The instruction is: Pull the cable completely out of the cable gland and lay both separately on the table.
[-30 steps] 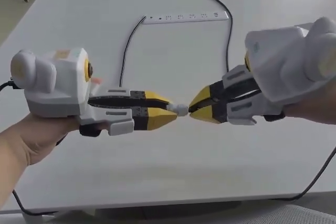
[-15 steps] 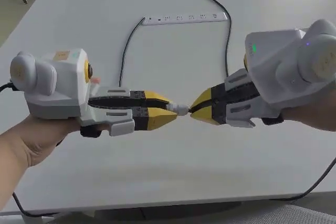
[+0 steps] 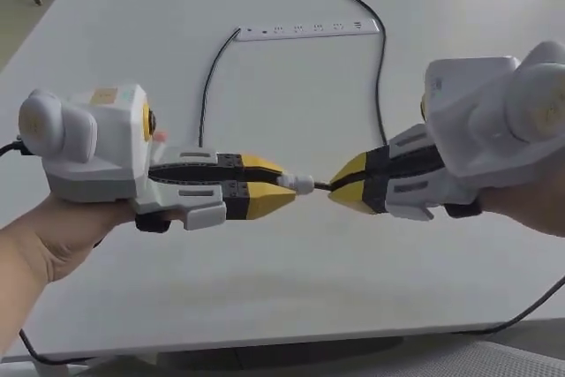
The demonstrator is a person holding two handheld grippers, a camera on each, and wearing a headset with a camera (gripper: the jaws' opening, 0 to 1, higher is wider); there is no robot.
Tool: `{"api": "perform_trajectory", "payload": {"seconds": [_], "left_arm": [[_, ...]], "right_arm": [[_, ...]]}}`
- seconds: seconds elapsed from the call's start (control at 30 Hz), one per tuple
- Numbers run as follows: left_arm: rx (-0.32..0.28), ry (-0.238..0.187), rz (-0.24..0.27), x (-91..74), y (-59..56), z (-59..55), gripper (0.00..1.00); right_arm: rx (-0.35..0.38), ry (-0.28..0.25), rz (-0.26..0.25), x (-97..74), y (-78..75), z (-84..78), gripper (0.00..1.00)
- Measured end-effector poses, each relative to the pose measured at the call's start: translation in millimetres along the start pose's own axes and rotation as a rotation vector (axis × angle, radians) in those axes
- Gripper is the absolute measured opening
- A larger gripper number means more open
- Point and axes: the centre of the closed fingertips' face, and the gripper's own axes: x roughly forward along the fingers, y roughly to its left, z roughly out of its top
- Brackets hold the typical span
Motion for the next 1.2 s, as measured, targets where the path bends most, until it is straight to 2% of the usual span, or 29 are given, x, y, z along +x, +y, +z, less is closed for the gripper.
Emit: {"api": "perform_trajectory", "payload": {"seconds": [0.23, 0.43, 0.97, 1.2], "left_arm": [[-0.005, -0.003, 0.006, -1.2, 1.3, -0.7, 0.15], [-0.005, 0.0, 0.008, -0.1, 1.9, -2.0, 0.15], [-0.021, 0.005, 0.017, -1.5, 3.2, -6.7, 0.15], [-0.021, 0.016, 0.014, -0.4, 2.3, -9.8, 0.15]], "right_arm": [[0.058, 0.002, -0.042, -8.0, -5.0, -14.3, 0.0], [0.108, 0.026, -0.084, -12.5, -10.4, -26.3, 0.0], [0.226, 0.087, -0.189, -40.5, -28.1, -75.0, 0.0], [0.263, 0.122, -0.214, -48.0, -31.1, -96.8, 0.0]]}}
